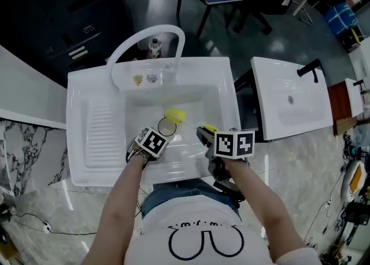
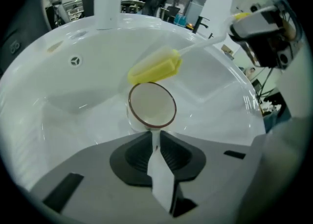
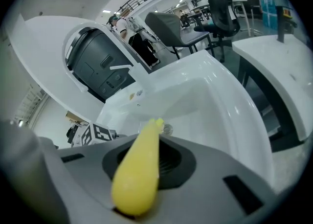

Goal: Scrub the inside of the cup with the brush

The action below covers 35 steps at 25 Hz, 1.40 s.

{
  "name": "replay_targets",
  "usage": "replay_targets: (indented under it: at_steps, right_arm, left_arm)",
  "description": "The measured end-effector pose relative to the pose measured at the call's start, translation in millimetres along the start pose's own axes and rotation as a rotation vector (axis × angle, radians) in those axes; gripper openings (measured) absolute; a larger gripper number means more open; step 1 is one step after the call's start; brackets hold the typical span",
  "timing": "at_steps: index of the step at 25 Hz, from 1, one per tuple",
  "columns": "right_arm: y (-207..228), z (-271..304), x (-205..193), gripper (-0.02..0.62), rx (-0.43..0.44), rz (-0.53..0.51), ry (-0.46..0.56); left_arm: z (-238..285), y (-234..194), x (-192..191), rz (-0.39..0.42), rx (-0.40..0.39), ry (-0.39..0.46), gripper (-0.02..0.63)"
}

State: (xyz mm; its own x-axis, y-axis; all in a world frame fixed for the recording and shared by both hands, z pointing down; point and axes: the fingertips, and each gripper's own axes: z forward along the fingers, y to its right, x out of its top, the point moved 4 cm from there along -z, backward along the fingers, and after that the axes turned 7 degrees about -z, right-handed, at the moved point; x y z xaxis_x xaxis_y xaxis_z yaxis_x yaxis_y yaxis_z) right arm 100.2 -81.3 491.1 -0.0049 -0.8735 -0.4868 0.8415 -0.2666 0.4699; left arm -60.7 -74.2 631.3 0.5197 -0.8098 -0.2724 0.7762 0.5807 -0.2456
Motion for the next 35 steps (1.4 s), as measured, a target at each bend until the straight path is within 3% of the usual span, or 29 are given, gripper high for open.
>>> replay_targets:
  at_steps: [2, 5, 9, 19, 22, 29, 35]
  right_arm:
    - [-1, -4, 3, 0.038, -0.011, -0.054, 0.006]
    - [0, -8, 7, 0.038, -0.074, -0.23, 0.018]
    - [-7, -16, 14, 0.038, -0.119, -0.418, 0.062]
    - [-18, -23, 19, 0.037, -0.106, -0.438, 0.095]
    - [-23, -25, 21, 0.037, -0.122, -0.459, 0.111]
    - [-45, -28, 14, 0.037, -0.168, -0.487, 0.167]
    - [-63, -29, -4, 0.037, -0.2, -0.454, 0.211]
  left_arm:
    - [-2, -4, 2, -0.055, -0.021, 0.015, 0.063]
    - [-4, -6, -1, -0.136, -0.062, 0.009, 0.063]
    - [-4, -16, 2, -0.172, -0.041, 0.051, 0.063]
    - [-14, -16, 4, -0.127, 0.053, 0.103, 0.083]
    - [-40, -20, 10, -0.11, 0.103, 0.214, 0.107]
    - [-124, -37, 5, -0.206, 0.129, 0.577, 0.112]
    - [-158, -37, -15, -0.168, 0.159, 0.692, 0.103]
